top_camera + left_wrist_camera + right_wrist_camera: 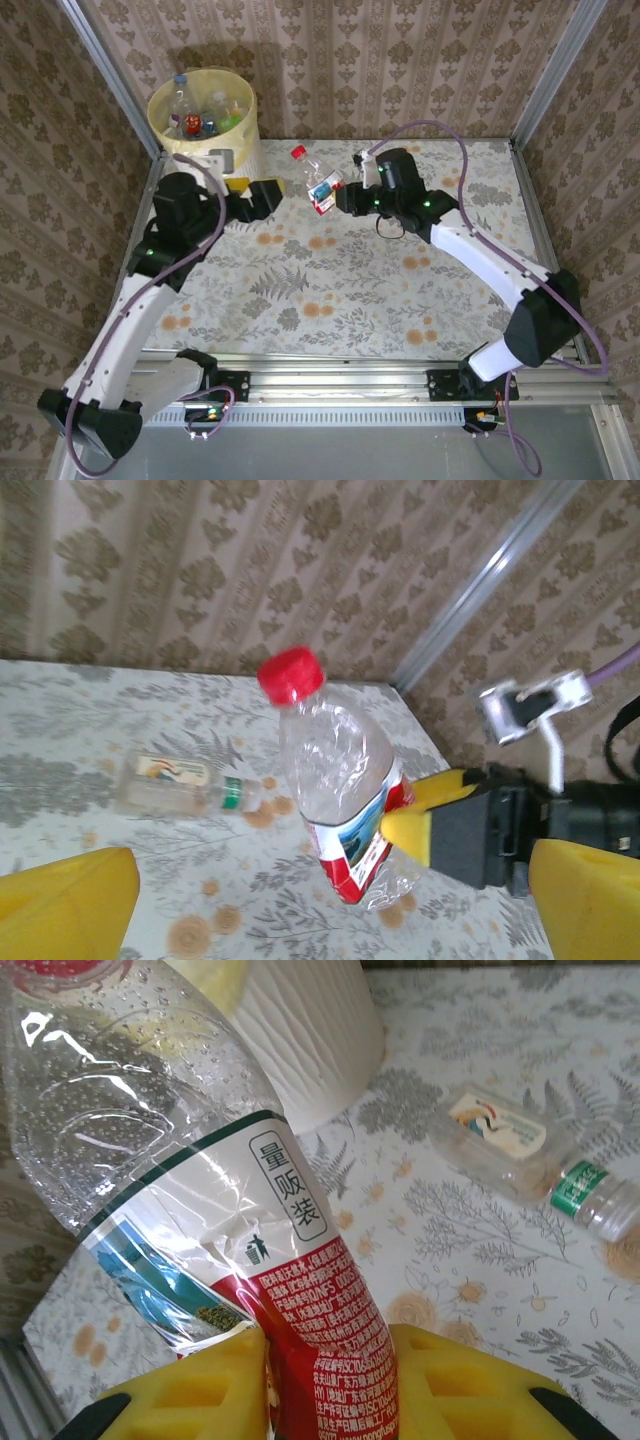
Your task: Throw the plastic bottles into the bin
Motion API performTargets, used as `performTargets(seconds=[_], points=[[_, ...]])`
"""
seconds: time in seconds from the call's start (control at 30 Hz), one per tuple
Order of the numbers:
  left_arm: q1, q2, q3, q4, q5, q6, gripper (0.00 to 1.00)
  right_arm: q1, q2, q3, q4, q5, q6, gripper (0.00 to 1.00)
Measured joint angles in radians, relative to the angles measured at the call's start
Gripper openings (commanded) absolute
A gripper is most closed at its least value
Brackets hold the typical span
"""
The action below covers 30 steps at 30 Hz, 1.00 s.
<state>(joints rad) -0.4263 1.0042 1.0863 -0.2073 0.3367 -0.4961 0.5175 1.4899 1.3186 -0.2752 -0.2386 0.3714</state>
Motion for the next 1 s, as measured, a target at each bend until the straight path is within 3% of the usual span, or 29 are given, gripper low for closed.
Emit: performTargets(seconds=[0.5,0.6,0.73,1.0], points=[[-0.105,0.208,-0.105,0.367,0.100,-0.177,0.96,-0.016,-0.064,-0.003,0.011,-0.067,0.051,0.28],[-0.110,0.221,-0.105,0.401,0.113,-0.190,0.90,-0.016,-0.064,-0.004,0.018,-0.089,0.056,0.28],[-0.110,0.240,-0.105,0.446,0.127,-0.210,0.75,-0.016,-0.064,-0.005,0.035,-0.124,0.070,0.28],[-0.110,0.266,-0.105,0.470,0.154,-0.217,0.61,-0.016,-0.064,-0.006,0.050,-0.185,0.090,0.28]])
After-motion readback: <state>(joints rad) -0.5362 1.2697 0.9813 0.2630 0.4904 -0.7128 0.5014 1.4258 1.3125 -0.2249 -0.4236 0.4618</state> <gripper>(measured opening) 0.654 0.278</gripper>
